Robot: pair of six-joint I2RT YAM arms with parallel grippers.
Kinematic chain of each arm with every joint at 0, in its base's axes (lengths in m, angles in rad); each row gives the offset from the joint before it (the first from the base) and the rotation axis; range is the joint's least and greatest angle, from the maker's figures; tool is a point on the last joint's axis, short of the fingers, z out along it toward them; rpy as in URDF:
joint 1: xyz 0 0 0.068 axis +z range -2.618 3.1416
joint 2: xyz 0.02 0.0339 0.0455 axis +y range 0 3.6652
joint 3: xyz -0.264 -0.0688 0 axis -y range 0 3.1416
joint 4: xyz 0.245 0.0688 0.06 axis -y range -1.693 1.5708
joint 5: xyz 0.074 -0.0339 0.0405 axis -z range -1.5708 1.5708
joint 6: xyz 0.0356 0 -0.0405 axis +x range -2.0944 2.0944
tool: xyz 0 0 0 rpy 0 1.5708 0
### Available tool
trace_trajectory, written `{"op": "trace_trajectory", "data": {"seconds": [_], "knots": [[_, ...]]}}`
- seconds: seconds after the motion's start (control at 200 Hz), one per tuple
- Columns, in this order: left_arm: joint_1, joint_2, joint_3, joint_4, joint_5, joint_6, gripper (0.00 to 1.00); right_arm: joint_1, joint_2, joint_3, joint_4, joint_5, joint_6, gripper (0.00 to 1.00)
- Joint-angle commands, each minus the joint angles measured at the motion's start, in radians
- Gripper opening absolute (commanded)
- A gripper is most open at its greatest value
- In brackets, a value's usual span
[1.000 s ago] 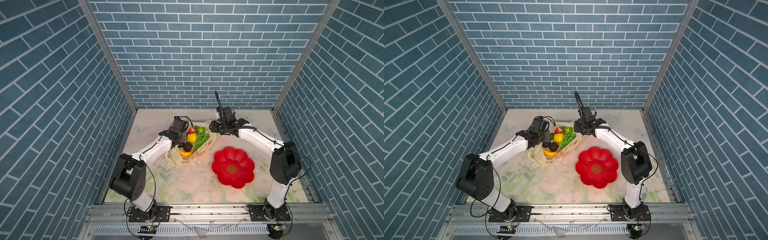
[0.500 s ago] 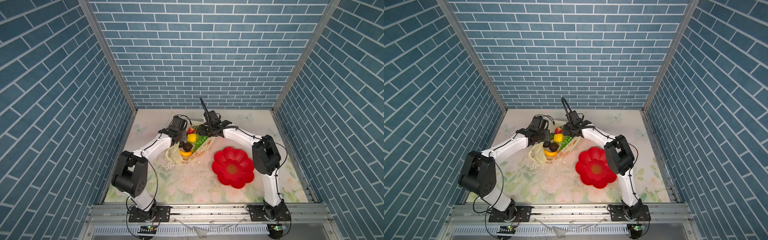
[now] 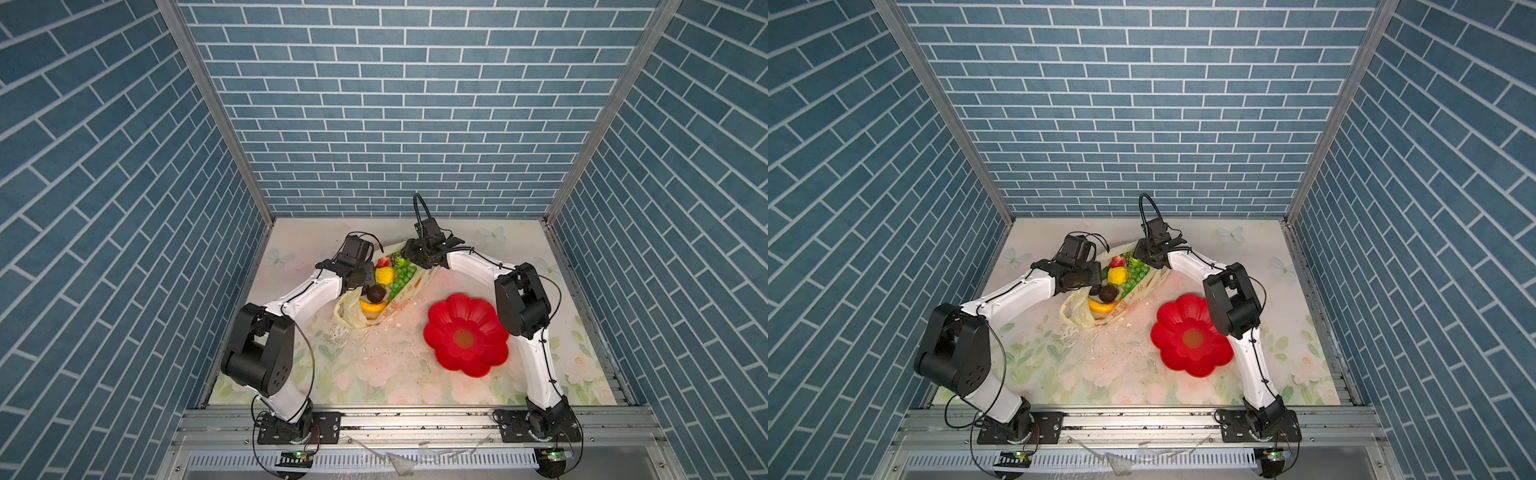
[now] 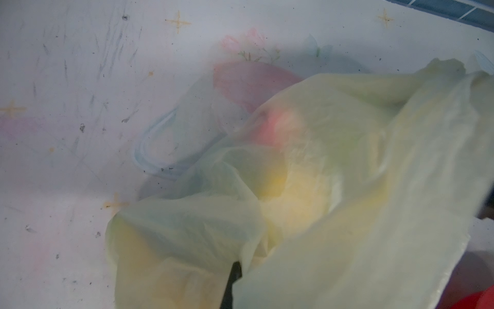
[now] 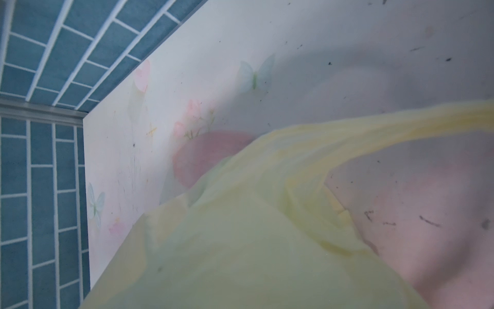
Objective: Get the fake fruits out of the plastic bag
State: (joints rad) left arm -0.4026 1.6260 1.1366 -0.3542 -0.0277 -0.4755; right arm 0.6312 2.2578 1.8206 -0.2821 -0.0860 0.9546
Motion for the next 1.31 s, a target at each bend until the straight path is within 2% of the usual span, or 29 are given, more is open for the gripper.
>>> {"op": "trace_trajectory", "data": {"seconds": [0.0, 0.385, 0.485, 0.635, 1.06, 1.3], "knots": [[-0.019, -0.037, -0.019, 0.010, 0.021, -0.005, 0.01, 0.004, 0.031, 0.078, 0.013, 0.005, 0.115, 0.63], [-0.035, -0.033, -0.023, 0.018, 0.029, 0.019, 0.01, 0.005, 0.148, 0.233, -0.060, 0.005, 0.083, 0.68], [-0.036, -0.032, -0.021, 0.017, 0.028, 0.021, 0.01, 0.007, 0.168, 0.262, -0.083, 0.005, 0.081, 0.76], [-0.035, -0.031, -0.023, 0.020, 0.027, 0.021, 0.01, 0.013, 0.208, 0.317, -0.134, 0.005, 0.067, 0.81], [-0.036, -0.032, -0.024, 0.021, 0.027, 0.028, 0.01, 0.025, 0.293, 0.420, -0.209, -0.031, 0.043, 0.84], [-0.036, -0.031, -0.024, 0.021, 0.027, 0.030, 0.01, 0.029, 0.347, 0.476, -0.253, -0.023, 0.026, 0.79]]}}
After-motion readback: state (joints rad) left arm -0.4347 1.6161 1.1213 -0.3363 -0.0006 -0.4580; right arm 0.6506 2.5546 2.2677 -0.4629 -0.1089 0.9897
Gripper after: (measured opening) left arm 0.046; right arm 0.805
